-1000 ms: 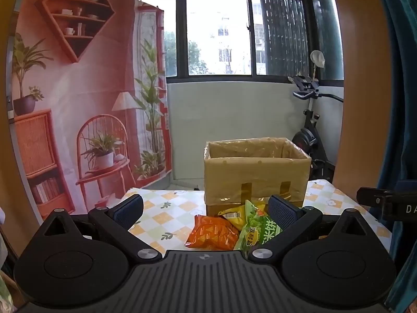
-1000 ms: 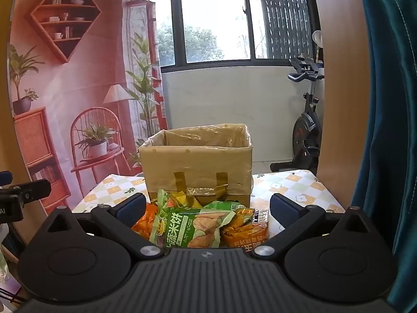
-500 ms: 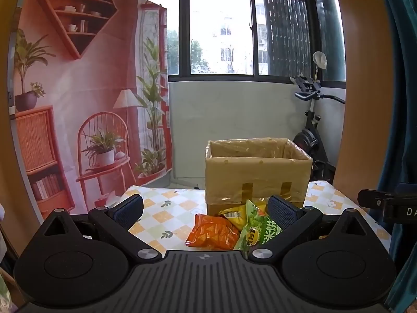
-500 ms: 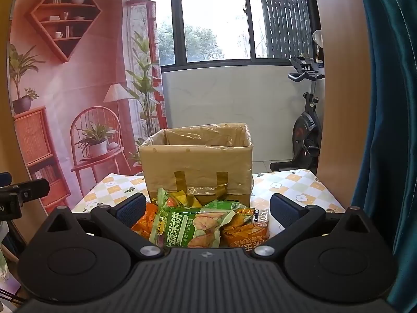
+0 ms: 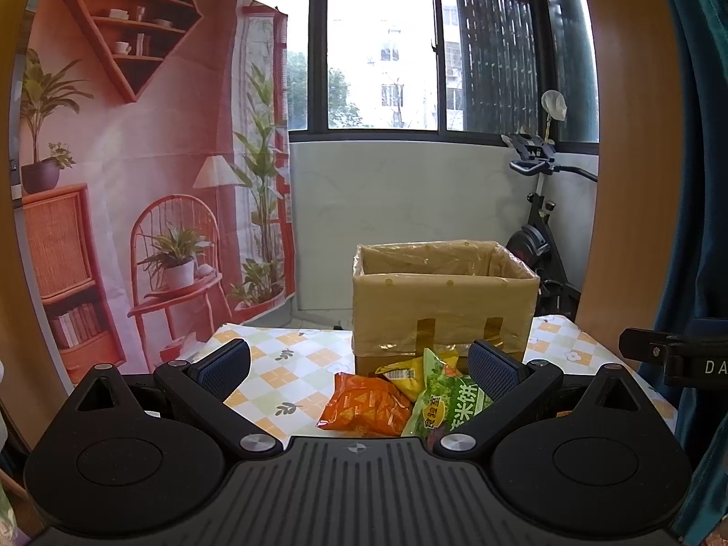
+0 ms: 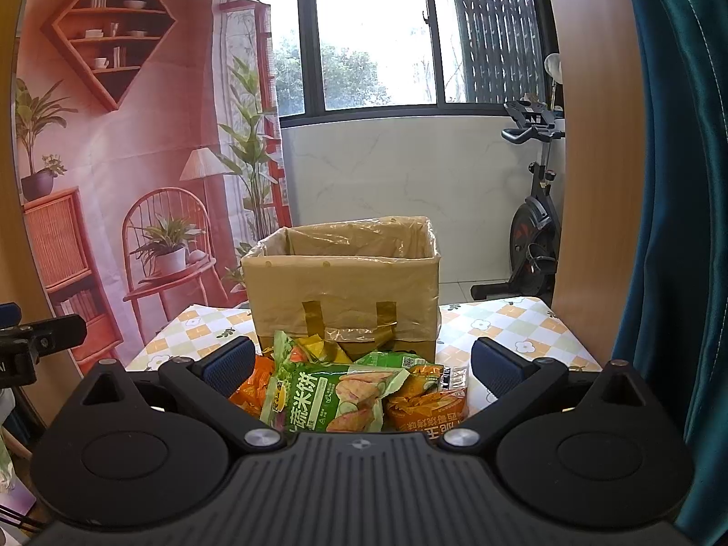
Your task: Organize snacks
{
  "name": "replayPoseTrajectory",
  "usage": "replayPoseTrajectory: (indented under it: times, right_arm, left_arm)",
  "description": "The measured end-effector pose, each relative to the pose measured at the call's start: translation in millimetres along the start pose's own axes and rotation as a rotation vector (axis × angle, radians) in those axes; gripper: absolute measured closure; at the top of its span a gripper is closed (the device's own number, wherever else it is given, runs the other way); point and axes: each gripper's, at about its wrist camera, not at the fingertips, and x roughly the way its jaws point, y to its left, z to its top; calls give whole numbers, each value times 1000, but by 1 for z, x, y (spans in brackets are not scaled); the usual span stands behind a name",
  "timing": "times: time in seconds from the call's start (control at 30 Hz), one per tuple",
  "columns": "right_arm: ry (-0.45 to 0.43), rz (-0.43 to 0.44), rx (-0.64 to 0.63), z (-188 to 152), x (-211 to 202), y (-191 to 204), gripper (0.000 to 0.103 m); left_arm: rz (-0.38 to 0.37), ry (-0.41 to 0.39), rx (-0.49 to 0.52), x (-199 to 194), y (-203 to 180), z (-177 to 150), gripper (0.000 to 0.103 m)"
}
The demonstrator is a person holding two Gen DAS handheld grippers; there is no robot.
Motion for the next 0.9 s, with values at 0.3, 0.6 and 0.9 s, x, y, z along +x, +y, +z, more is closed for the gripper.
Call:
replayPoseTrajectory:
  times: [0.3, 0.6, 0.9]
  right_arm:
    - [-1, 0, 0, 0, 0, 0, 0]
    - [0, -1, 1, 0, 0, 2, 0]
    - [1, -1, 2, 0, 0, 1, 0]
  left_arm:
    - [0, 0, 0, -1, 0, 0, 0]
    - [0, 0, -1, -1, 0, 0, 0]
    - [-2, 6, -3, -1, -1, -3, 0]
